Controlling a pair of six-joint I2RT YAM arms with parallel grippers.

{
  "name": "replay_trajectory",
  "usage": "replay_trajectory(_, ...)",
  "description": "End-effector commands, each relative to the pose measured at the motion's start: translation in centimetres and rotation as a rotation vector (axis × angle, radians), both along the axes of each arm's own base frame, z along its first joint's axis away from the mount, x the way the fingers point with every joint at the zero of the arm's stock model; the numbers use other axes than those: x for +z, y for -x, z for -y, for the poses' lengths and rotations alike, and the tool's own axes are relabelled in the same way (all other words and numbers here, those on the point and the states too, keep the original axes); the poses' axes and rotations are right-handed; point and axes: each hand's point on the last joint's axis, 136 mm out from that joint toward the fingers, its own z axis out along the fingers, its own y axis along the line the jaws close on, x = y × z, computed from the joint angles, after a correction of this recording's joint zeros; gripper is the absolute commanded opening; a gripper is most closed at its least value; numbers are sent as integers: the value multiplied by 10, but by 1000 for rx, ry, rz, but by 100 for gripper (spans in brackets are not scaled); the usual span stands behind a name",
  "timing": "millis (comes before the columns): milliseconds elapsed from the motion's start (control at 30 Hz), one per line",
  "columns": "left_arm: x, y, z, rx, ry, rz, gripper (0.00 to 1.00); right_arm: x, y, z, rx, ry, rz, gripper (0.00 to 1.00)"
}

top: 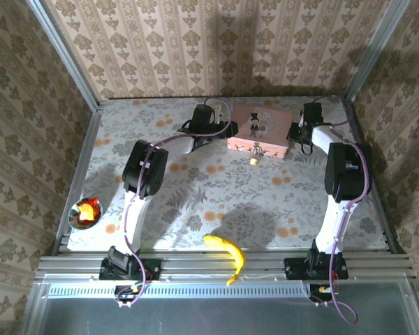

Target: Unlock a padlock with a key

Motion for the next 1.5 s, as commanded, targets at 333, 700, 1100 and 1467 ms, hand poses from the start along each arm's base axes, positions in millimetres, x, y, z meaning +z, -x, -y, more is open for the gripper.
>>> replay_trajectory(333,30,78,-54,96,131,13,55,33,-1,-194,305,-244,123,0)
replay_trajectory(700,20,121,-96,231,129,-14,59,39,27,-260,381,-294,129,0)
replay_trajectory(1100,26,139,-167,443,-21,-1,90,49,31,-196,174,-39,114,0)
replay_trajectory(1467,45,200,-225,624,-306,39,85,88,77,-105,-43,82,163,0)
